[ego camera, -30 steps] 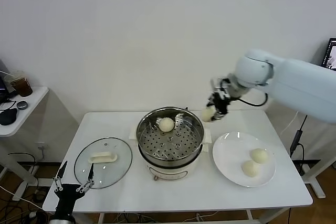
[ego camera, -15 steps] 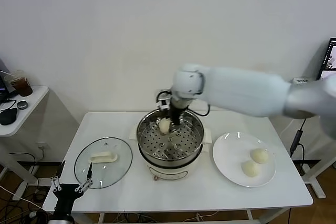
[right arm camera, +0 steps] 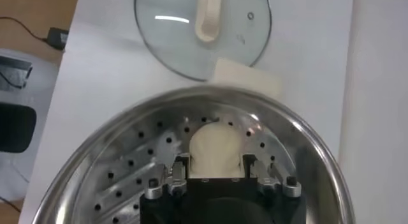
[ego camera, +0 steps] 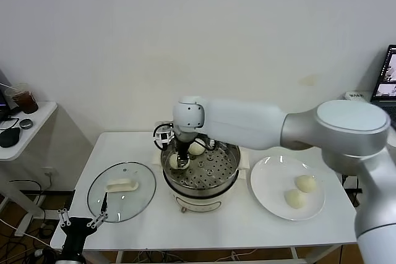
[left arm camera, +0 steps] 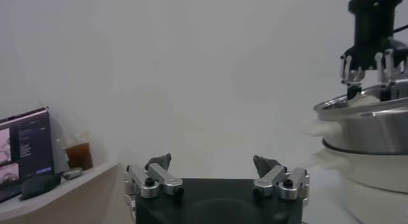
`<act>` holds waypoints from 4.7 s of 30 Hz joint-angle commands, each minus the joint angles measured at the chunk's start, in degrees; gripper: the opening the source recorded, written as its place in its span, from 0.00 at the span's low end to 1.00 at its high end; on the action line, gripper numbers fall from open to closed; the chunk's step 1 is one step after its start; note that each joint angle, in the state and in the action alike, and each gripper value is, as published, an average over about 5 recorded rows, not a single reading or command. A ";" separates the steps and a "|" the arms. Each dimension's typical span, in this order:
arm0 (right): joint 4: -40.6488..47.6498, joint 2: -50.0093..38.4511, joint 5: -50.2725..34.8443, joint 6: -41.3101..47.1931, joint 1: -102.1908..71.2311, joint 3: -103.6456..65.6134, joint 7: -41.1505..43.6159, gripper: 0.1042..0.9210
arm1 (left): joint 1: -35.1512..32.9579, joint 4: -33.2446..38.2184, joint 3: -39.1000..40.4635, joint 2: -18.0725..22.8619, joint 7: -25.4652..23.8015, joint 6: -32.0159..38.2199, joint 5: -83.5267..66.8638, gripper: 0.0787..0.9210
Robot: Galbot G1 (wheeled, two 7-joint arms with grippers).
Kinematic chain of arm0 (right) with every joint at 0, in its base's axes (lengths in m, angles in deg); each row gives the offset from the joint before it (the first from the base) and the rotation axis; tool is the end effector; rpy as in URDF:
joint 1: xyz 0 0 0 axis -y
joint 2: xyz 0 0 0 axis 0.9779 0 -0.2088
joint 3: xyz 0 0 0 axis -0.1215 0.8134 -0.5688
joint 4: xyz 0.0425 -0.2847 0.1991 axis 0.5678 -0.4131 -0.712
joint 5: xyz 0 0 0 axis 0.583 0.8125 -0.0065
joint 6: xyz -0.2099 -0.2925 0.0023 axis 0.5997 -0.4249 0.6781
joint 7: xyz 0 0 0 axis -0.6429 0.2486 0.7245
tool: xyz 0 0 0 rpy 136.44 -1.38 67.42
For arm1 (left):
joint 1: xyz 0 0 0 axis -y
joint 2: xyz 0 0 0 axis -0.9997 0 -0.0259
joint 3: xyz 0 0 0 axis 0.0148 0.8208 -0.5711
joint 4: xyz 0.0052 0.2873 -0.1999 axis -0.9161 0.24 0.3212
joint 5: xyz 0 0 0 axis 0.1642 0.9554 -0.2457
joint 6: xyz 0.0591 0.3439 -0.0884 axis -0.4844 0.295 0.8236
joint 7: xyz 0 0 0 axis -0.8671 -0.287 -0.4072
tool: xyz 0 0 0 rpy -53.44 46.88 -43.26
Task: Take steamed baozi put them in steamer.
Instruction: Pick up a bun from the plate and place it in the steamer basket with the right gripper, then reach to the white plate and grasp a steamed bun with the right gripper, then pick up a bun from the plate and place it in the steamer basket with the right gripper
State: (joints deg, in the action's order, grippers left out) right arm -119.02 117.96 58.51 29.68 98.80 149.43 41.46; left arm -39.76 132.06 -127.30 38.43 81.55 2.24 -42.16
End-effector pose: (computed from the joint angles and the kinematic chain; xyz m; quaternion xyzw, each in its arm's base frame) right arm 0.5316 0.2478 -0.1133 0.5407 -0.5362 0.5422 0.3552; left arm 0.1377 0.1352 -0.3587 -0.0249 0.9872 0.1516 0.0420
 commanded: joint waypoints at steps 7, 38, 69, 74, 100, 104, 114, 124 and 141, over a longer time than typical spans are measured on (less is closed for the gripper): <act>1.29 0.52 0.84 0.57 -0.56 -0.87 1.51 0.63 | 0.11 -0.27 -0.03 0.00 0.02 0.11 0.19 0.88; -28.58 -63.40 32.32 -26.17 -4.56 -7.14 24.74 0.88 | -0.09 -0.52 1.17 0.14 -0.19 -0.02 1.02 0.88; -12.09 -51.06 42.31 -28.89 -38.68 -34.20 11.84 0.88 | -1.27 -0.42 -0.84 1.85 0.10 -0.20 1.83 0.88; -11.48 -49.46 42.36 -28.19 -38.46 -34.53 10.90 0.88 | -1.13 -0.62 -0.92 1.84 0.13 -0.17 1.83 0.88; -14.77 -51.18 34.94 -25.68 -20.77 -29.00 16.44 0.52 | -1.03 -0.41 -1.01 1.71 0.19 0.02 1.44 0.88; -13.99 -48.97 29.17 -26.63 -9.29 -26.13 18.93 0.52 | -0.65 -0.33 -0.81 1.53 0.15 0.03 1.31 0.88; -14.17 -32.90 18.54 -32.78 12.18 -14.07 19.92 0.52 | 0.11 -0.42 -0.61 0.97 0.09 0.16 0.71 0.88; -18.21 -19.77 14.70 -46.52 9.09 -4.03 17.14 0.52 | -0.01 -0.36 -1.04 1.21 0.16 0.43 0.66 0.88; -12.28 -10.49 34.29 -64.56 3.48 0.51 15.32 0.53 | -0.36 0.12 -1.96 1.62 0.20 0.44 0.16 0.88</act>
State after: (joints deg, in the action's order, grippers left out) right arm -133.63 101.35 84.66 -24.94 103.23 146.45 57.45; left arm -40.12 132.25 -129.21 40.09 81.74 2.67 -41.99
